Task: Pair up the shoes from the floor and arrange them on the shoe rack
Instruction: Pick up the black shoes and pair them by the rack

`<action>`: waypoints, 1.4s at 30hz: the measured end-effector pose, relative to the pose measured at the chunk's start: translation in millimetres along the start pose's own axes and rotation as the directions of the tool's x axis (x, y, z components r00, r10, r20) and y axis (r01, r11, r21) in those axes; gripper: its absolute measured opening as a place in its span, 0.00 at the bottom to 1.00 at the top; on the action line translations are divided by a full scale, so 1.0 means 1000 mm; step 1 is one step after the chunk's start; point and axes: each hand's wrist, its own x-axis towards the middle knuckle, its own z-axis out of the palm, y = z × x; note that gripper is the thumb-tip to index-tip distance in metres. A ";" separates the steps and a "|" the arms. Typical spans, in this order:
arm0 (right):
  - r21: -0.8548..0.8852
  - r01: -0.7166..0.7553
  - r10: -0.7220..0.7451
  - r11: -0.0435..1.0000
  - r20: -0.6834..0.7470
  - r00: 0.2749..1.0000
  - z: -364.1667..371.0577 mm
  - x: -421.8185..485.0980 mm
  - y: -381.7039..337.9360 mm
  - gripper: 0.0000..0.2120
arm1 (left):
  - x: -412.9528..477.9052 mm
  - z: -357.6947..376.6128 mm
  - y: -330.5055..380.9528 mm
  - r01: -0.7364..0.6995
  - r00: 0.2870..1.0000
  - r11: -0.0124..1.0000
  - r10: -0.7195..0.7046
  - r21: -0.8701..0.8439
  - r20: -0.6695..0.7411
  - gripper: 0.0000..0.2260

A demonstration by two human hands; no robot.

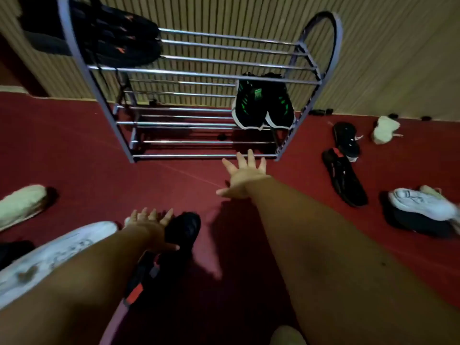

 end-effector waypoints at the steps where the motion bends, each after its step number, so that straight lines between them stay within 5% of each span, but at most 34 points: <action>1: -0.021 -0.011 0.011 1.000 0.005 1.000 0.010 0.004 0.003 0.44 | 0.010 0.006 0.005 0.007 1.000 1.000 -0.007 0.001 -0.010 0.49; 8: -0.008 -0.056 0.056 0.998 0.064 0.996 0.076 0.011 0.013 0.43 | 0.044 0.069 0.028 0.018 0.998 0.996 -0.013 -0.085 0.064 0.53; 15: -0.018 -0.127 0.128 0.992 0.149 0.981 0.118 0.013 0.031 0.41 | 0.055 0.099 0.034 0.125 0.977 0.992 -0.124 -0.004 -0.175 0.42; 20: 0.086 -0.135 0.123 0.987 0.137 0.983 0.118 0.013 0.039 0.39 | 0.060 0.099 0.039 0.120 0.973 0.982 -0.087 0.148 -0.215 0.37; 29: 0.151 -0.144 0.117 0.978 0.175 0.978 0.130 0.019 0.060 0.39 | 0.065 0.091 0.053 0.060 0.952 0.992 -0.023 0.110 -0.307 0.42; 34: 0.209 -0.151 0.118 0.966 0.164 0.979 0.134 0.020 0.077 0.39 | 0.081 0.060 0.097 -0.145 0.941 0.987 0.115 -0.072 -0.318 0.45; 37: 0.244 -0.179 0.140 0.953 0.167 0.976 0.136 0.015 0.094 0.38 | 0.090 0.034 0.130 -0.162 0.909 0.963 0.061 -0.215 -0.413 0.45; 42: 0.254 -0.279 0.219 0.926 0.242 0.945 0.154 0.000 0.121 0.39 | 0.104 -0.002 0.157 -0.281 0.915 0.772 0.036 -0.570 -0.403 0.44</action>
